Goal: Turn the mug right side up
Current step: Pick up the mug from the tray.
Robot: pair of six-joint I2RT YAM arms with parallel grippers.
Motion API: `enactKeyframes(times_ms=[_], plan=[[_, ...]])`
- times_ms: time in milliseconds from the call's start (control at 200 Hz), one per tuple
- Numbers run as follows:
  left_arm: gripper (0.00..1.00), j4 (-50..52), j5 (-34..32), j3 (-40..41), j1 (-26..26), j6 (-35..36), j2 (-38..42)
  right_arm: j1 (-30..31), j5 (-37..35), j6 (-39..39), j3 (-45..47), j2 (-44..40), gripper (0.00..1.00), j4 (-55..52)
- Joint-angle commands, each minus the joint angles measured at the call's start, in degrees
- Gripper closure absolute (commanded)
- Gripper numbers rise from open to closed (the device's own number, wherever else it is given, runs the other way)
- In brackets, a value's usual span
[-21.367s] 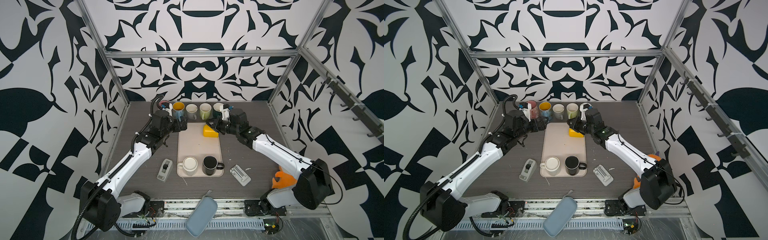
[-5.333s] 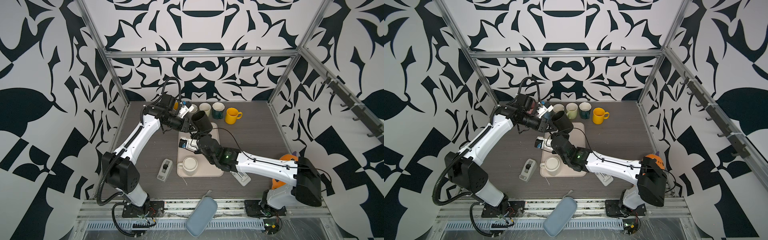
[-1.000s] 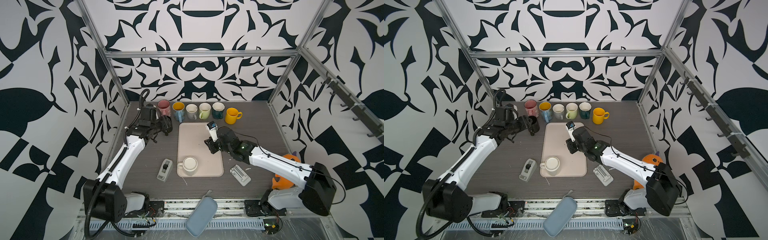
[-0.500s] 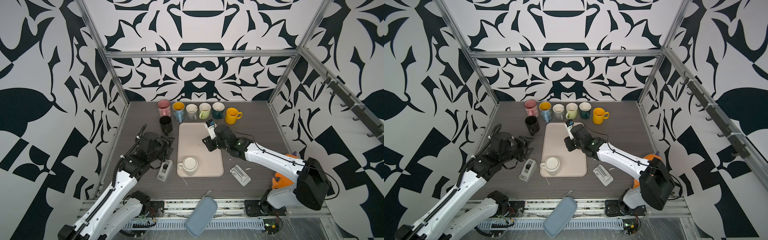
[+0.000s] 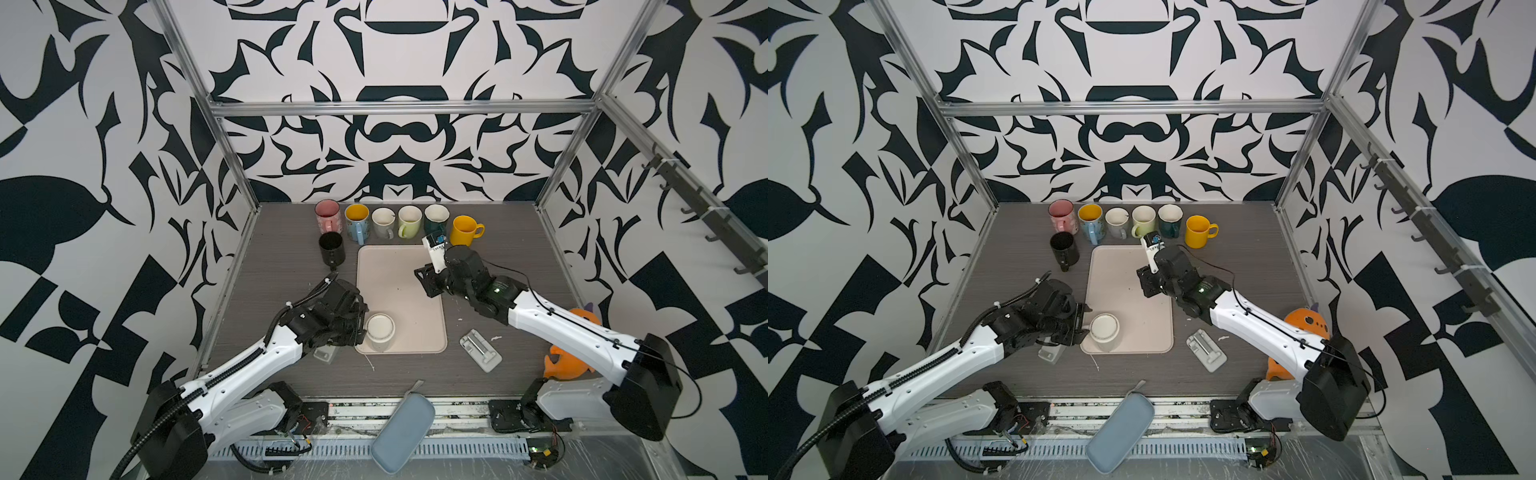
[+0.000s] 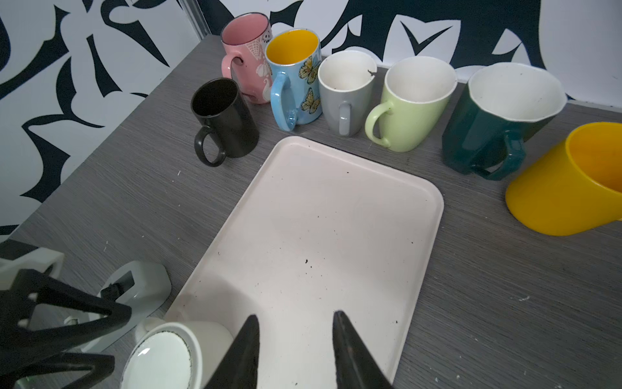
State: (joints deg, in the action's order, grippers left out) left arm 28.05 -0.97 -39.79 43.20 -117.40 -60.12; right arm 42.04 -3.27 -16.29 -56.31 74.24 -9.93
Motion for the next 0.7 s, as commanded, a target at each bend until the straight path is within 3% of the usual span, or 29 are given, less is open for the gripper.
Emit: enactKeyframes(times_ms=[0,290,465,695], plan=[[0.43,2.26,-2.59,0.24,1.50,-9.09,0.16,-0.55,-1.21,-1.07,0.81,-1.46,0.61,0.44],[0.43,7.79,-5.15,1.37,3.47,-13.05,1.24,-0.99,-0.89,-1.63,1.03,-0.95,0.61,0.35],[0.43,6.04,-5.29,2.52,3.52,-13.95,-0.51,-1.33,-0.64,-1.76,0.94,-0.41,0.61,0.53],[0.51,1.38,-7.29,5.66,3.55,-17.41,-0.62,-1.61,-0.27,-2.10,1.01,-0.15,0.61,0.40]])
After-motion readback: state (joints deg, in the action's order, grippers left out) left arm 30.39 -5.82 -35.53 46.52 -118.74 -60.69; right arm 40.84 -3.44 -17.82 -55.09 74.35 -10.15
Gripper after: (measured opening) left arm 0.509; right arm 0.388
